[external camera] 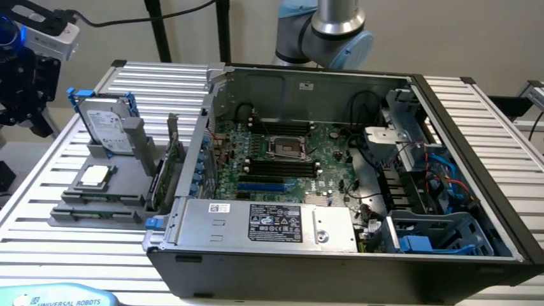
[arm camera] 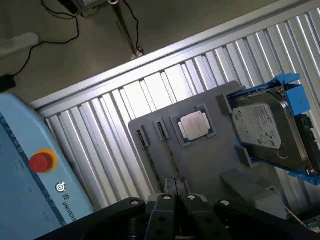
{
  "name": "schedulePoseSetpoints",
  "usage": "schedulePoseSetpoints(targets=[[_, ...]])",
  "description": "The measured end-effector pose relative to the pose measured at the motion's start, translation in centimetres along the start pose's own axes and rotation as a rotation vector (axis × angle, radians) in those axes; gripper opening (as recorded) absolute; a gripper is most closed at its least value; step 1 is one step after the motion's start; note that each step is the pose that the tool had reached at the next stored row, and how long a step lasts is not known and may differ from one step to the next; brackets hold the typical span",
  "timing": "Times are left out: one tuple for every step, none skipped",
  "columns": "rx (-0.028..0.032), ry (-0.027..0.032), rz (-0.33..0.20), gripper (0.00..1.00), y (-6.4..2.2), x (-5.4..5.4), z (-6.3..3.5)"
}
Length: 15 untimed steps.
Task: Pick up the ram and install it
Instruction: 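Pick up the ram and move it above insertion slot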
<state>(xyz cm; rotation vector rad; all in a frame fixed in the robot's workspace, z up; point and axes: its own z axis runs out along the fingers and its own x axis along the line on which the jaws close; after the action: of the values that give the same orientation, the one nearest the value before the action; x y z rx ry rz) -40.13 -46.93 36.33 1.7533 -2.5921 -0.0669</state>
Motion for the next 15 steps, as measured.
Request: schedulePoseSetpoints(targets=[[-0.0003,0.0008,-0.018,0.11,0.01,0.00,0.05],[-0.0006,0.0016,-0.036,0.11,0.01,0.00,0.10],[-0.0008,0.0023,-0.054,0.11,0.00,0.00,0.16],[-0.0011,0.0031,-0.072,0.11,0.00,0.00,0.21],[-0.0013,0.0038,-0.090,0.11,0.00,0.00,0.27],[-0.0015,0.0045,-0.109,0.11,-0.01,0.00,0.34],[-0.0018,0.0053,-0.127,0.11,-0.01,0.01,0.41],[-0.0021,0.0061,-0.146,0.11,-0.01,0.00,0.47],[-0.0023,0.0068,-0.164,0.11,-0.01,0.01,0.54],[-0.0025,0.0076,-0.182,0.11,-0.02,0.01,0.61],[-0.0028,0.0084,-0.200,0.11,-0.02,0.01,0.69],[-0.0030,0.0091,-0.218,0.11,-0.03,0.01,0.76],[-0.0033,0.0099,-0.237,0.11,-0.03,0.01,0.83],[-0.0036,0.0107,-0.254,0.11,-0.03,0.01,0.90],[-0.0039,0.0114,-0.271,0.11,-0.04,0.01,0.96]])
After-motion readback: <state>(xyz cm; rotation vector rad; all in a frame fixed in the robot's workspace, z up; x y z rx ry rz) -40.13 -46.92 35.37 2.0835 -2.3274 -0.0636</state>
